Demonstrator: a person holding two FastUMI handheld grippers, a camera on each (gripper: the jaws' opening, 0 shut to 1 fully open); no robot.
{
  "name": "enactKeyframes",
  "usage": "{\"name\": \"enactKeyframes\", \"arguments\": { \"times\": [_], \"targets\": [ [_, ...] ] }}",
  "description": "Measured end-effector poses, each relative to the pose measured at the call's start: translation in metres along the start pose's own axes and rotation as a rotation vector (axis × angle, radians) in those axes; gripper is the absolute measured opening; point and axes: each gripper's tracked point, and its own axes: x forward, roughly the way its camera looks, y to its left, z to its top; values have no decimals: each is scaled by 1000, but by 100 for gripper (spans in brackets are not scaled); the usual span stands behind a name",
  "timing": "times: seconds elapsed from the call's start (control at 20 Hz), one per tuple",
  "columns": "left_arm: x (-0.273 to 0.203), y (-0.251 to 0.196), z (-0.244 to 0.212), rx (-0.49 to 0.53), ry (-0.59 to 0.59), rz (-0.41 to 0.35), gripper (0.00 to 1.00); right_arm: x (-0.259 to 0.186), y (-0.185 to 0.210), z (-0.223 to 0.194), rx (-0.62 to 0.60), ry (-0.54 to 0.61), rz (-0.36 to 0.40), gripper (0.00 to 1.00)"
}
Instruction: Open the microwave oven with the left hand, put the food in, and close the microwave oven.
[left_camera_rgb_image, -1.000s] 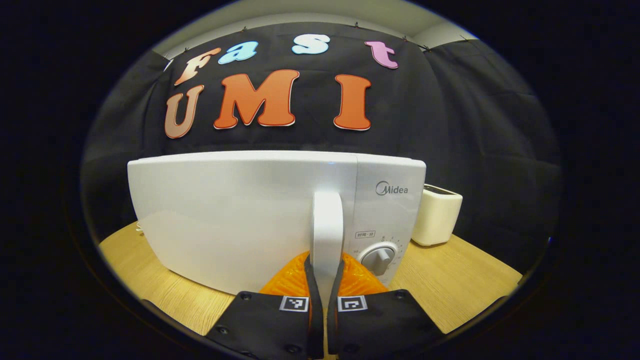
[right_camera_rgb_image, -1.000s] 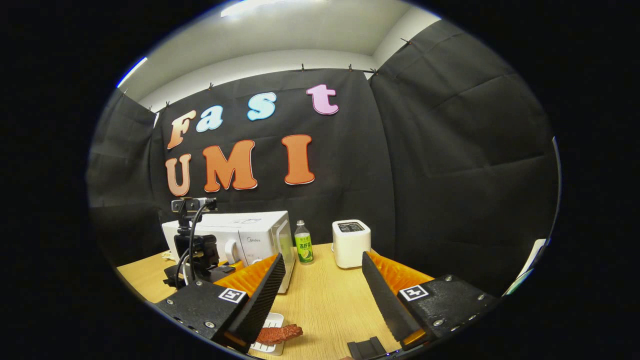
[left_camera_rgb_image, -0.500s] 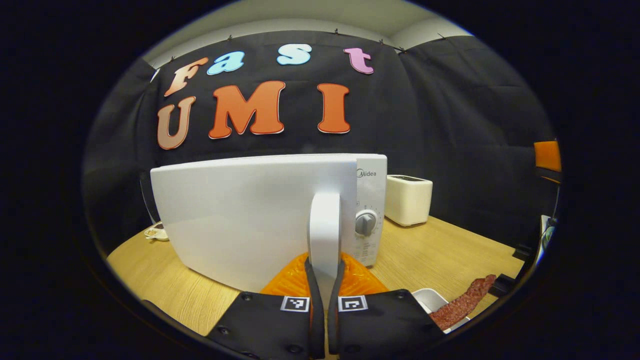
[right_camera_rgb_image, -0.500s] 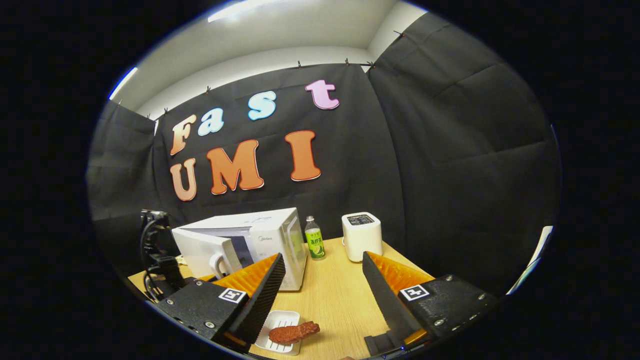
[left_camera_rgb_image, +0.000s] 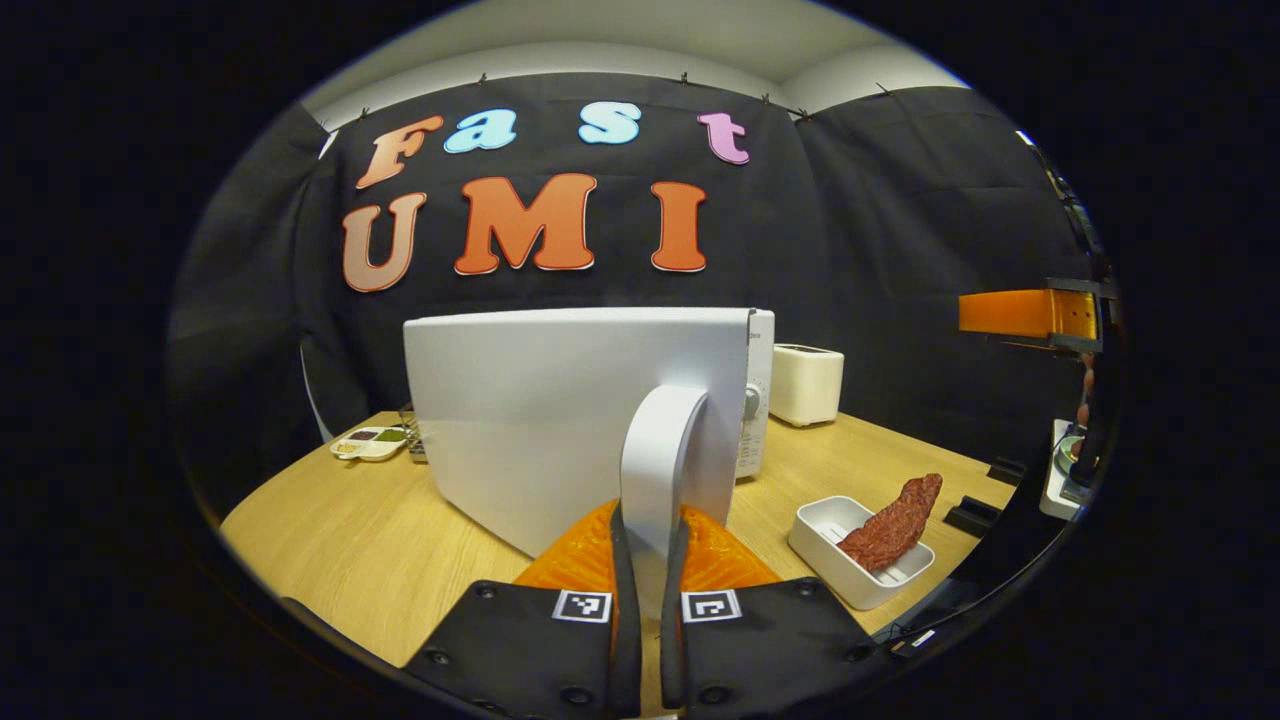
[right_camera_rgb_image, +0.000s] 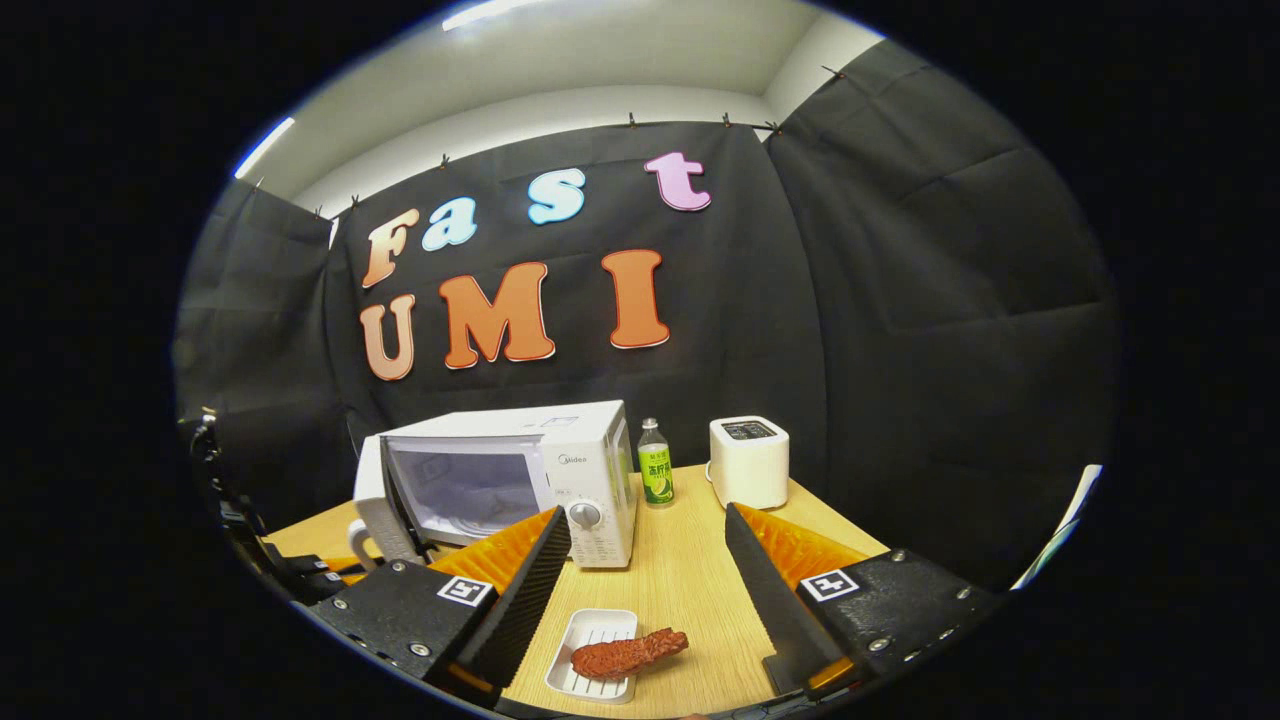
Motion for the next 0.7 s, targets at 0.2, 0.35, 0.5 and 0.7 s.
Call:
{"name": "enactKeyframes", "arguments": {
  "times": [0.2, 0.35, 0.5, 0.7],
  "targets": [
    [-44, 50, -10, 25, -1, 90, 22, -2, 12, -11, -4, 30, -8, 96],
    [-72, 96, -24, 50, 8, 180, 25, -3, 27, -20, -4, 55, -7, 96],
    [-98, 141, -40, 6, 25, 251, 42, -3, 43, -28, -31, 70, 0, 96],
    [-123, 194, -44, -68, 17, 303, 60, 0, 60, -42, -63, 111, 5, 96]
  ]
}}
